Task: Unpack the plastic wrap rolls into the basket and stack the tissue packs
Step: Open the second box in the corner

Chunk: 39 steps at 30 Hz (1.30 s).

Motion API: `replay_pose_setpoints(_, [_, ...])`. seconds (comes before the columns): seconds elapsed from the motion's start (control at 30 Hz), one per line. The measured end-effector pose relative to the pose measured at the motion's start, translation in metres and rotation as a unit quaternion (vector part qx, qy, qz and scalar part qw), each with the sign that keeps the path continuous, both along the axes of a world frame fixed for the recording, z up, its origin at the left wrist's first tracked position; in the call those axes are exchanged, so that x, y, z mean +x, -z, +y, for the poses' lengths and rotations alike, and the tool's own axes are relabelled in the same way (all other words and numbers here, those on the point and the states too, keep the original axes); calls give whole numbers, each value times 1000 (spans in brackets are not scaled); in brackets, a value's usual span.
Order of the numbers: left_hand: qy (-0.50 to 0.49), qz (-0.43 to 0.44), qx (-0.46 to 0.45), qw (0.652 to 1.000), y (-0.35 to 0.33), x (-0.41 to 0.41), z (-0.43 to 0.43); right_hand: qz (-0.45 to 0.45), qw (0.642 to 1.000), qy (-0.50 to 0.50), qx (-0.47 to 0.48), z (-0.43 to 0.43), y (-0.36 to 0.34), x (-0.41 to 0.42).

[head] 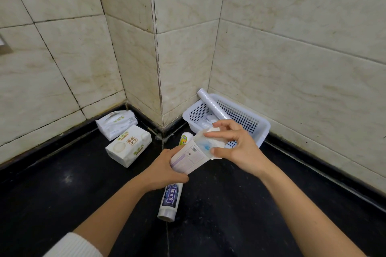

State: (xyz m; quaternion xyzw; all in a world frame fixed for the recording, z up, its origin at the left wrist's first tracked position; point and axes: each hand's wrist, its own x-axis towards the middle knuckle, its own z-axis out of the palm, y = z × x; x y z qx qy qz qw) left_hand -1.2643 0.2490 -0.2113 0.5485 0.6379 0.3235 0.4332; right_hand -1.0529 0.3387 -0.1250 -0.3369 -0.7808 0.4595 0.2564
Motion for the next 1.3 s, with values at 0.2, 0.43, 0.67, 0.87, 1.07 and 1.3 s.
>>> replay_pose_setpoints(0.2, [1,29,-3,1000,8,-5,3,-113,993,-34,13,-1,-6,1])
replay_pose_setpoints(0.43, [0,55,-10,998,4,-1,1,-235,960,-82,130,-4,-2,-5])
replay_pose_setpoints(0.67, [-21,77,11,997,5,-5,6,-129,988,-42,70,5,6,1])
replay_pose_setpoints(0.87, [-62,117,17,991,10,-9,9,42,990,7,-135,20,5,29])
replay_pose_setpoints(1.07, [-80,147,9,986,14,3,23,187,936,84,-287,34,24,58])
replay_pose_setpoints(1.3, [-27,147,1,989,19,27,42,327,859,213,-330,57,23,127])
